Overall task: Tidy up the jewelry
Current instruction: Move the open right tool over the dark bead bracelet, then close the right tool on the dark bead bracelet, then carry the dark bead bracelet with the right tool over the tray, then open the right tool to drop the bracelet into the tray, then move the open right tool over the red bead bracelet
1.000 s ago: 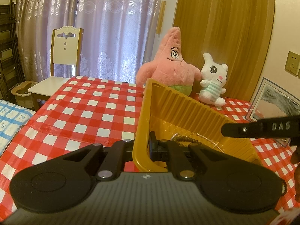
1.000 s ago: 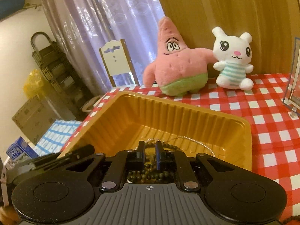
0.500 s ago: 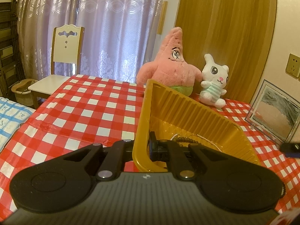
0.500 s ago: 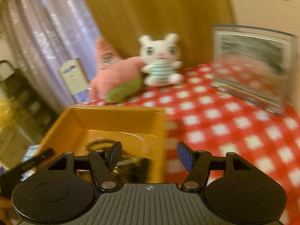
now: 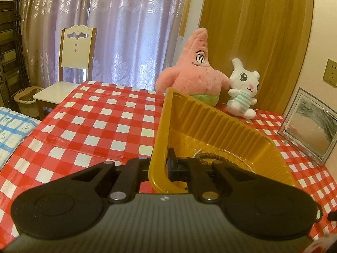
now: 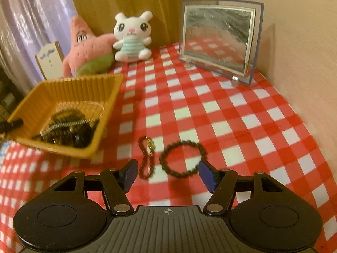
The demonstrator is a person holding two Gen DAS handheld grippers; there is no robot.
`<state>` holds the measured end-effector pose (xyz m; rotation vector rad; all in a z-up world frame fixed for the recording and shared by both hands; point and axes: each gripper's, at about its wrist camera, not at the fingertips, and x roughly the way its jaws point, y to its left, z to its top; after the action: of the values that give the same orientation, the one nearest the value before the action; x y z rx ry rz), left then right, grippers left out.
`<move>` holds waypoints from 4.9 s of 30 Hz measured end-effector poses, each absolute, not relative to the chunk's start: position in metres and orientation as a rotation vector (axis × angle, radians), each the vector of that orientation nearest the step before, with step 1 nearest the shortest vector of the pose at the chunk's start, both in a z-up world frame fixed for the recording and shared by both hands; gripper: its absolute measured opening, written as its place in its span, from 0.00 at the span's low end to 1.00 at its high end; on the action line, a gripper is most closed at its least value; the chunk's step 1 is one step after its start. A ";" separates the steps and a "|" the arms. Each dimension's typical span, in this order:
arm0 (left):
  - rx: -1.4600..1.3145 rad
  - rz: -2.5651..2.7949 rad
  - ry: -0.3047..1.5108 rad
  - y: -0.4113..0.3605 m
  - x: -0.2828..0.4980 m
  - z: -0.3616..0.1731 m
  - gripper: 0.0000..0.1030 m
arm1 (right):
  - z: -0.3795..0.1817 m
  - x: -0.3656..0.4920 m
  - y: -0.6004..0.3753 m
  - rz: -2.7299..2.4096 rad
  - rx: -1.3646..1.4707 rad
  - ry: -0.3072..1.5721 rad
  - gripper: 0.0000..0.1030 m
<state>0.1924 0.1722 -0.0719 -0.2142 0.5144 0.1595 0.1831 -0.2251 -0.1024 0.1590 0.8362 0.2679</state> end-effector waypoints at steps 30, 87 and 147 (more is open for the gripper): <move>-0.210 0.164 0.517 0.172 0.192 -0.073 0.06 | -0.136 0.235 -0.221 0.215 -0.095 0.861 0.07; -0.213 0.172 0.522 0.169 0.189 -0.074 0.06 | -0.068 0.246 -0.062 0.610 0.135 0.784 0.59; -0.206 0.184 0.530 0.171 0.188 -0.079 0.06 | -0.133 0.249 -0.174 0.350 -0.007 0.831 0.25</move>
<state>0.1879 0.1709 -0.0792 -0.2062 0.5299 0.1841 0.2485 -0.1744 -0.1333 -0.0074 0.8309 0.3499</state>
